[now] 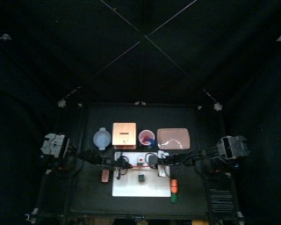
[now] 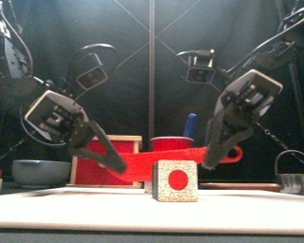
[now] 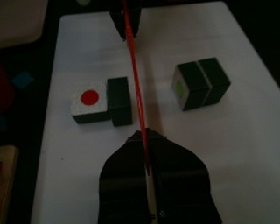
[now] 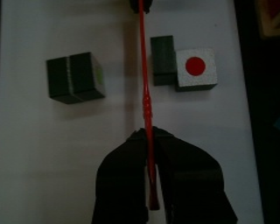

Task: Cut the sushi into 4 pieces with the knife
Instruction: Cut the sushi into 4 pieces

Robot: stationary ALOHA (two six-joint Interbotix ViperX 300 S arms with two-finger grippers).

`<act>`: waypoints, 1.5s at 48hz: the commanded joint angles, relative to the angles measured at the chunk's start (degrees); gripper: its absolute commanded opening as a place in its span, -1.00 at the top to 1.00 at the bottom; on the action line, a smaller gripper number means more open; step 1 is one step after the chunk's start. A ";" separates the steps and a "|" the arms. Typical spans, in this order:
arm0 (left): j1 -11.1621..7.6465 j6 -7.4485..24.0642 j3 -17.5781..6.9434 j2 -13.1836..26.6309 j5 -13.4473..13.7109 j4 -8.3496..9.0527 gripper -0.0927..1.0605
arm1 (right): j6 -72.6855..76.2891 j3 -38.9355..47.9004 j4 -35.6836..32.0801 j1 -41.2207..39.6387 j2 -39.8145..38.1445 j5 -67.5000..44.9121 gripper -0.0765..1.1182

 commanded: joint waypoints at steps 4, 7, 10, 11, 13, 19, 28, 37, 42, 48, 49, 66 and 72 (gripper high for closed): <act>-2.46 0.09 -1.23 -3.60 -0.70 0.35 0.54 | 0.09 -0.44 0.18 1.14 -3.96 -0.79 0.67; -3.43 -0.18 -1.32 -3.60 -0.70 0.35 0.54 | 0.09 -0.35 0.18 1.85 -4.04 -0.79 0.68; -4.57 -0.26 -1.32 -3.34 -0.70 0.26 0.54 | 0.18 -0.35 0.26 2.46 -3.87 -0.79 0.68; -5.01 -0.44 -1.41 -3.25 -0.79 0.26 0.54 | 0.18 -0.26 0.35 2.72 -3.78 -0.79 0.68; -5.71 -0.35 -1.41 -2.90 -1.05 0.18 0.54 | 0.18 -0.18 0.35 3.16 -3.60 -1.14 0.68; -7.12 -0.44 -1.58 -1.76 -1.85 -0.88 0.54 | 0.26 0.09 1.05 3.52 -2.90 -1.76 0.68; -8.09 -0.44 -2.64 0.79 -2.64 -1.41 0.54 | 0.18 0.18 1.67 3.87 -1.67 -1.93 0.68; -9.40 -0.53 -4.13 3.34 -2.64 -1.41 0.54 | 0.18 0.26 2.72 4.13 0.00 -1.93 0.68; -9.40 -0.44 -4.31 4.66 -2.55 -2.20 0.54 | 0.18 0.18 2.72 4.13 1.14 -2.37 0.68; -9.23 -0.26 -4.39 5.54 -2.64 -3.60 0.54 | 0.18 0.18 2.72 3.96 2.37 -3.34 0.68; -9.14 -0.26 -4.39 5.71 -2.64 -3.87 0.54 | 0.18 0.18 2.72 3.96 2.46 -3.52 0.68; -8.88 -0.26 -4.75 9.76 -2.64 -4.39 0.55 | 0.18 0.00 3.78 3.96 6.15 -3.69 0.68; -8.61 -0.09 -5.63 12.74 -2.64 -5.71 0.55 | 0.18 -0.35 4.22 3.87 8.79 -3.69 0.68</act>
